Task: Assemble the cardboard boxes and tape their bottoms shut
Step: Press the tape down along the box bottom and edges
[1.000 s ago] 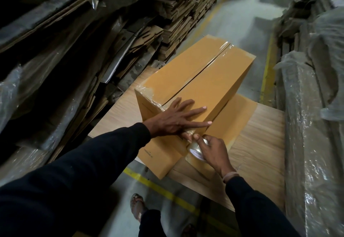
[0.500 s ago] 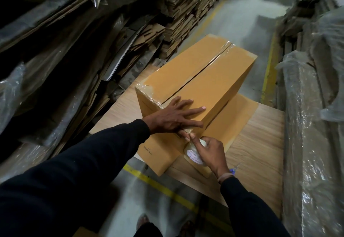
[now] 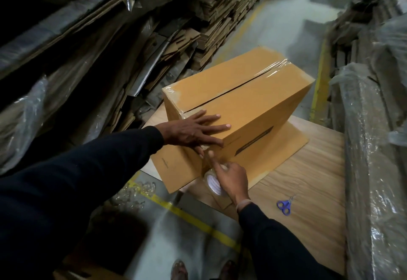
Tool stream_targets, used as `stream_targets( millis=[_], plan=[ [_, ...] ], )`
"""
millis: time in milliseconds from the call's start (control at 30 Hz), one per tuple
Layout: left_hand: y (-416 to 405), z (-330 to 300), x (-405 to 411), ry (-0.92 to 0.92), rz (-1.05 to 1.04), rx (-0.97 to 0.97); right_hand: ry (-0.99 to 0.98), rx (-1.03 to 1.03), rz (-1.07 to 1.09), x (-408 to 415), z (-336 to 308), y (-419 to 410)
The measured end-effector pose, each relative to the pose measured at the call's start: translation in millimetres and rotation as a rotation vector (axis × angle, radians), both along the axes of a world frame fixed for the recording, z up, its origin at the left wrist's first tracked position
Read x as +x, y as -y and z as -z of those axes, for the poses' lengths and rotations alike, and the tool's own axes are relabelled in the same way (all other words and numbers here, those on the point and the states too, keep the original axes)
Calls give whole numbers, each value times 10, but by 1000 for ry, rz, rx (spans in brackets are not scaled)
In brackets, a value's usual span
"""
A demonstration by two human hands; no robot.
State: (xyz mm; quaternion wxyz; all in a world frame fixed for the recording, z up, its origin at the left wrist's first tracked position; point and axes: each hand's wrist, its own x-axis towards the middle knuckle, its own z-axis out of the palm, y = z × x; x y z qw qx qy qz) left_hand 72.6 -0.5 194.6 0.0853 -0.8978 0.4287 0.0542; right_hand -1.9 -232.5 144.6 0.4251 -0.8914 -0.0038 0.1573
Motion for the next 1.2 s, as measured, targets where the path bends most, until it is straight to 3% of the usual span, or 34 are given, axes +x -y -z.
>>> stream_targets(
  millis=[100,267,367,433,567,600,667,733,767,933,1033,1200],
  plan=[
    [-6,29,1,0,-4,-40,-58,248,82,-224,107,66],
    [-20,16,7,3,-10,11,-153,475,101,-482,257,211],
    [14,17,-138,107,-82,0,-247,605,128,-564,234,277],
    [35,125,-369,169,-270,-234,-278,641,132,-578,221,322],
    [401,528,-1159,322,-798,-1000,-282,655,75,-526,207,397],
    [564,593,-1338,286,-955,-1164,-282,652,66,-504,212,409],
    [894,659,-1544,-37,-1227,-1456,-269,648,42,-468,218,428],
    [1149,717,-1573,-382,-1362,-1661,-287,661,33,-421,232,461],
    [1225,756,-1551,-450,-1376,-1717,-306,678,31,-398,237,475],
    [1396,788,-1428,-544,-1363,-1907,-402,779,55,-287,215,602],
    [1417,810,-1409,-590,-1351,-1993,-415,810,277,-112,349,839],
    [1470,886,-1397,-680,-1370,-2043,-356,405,797,56,890,1654]
  ],
)
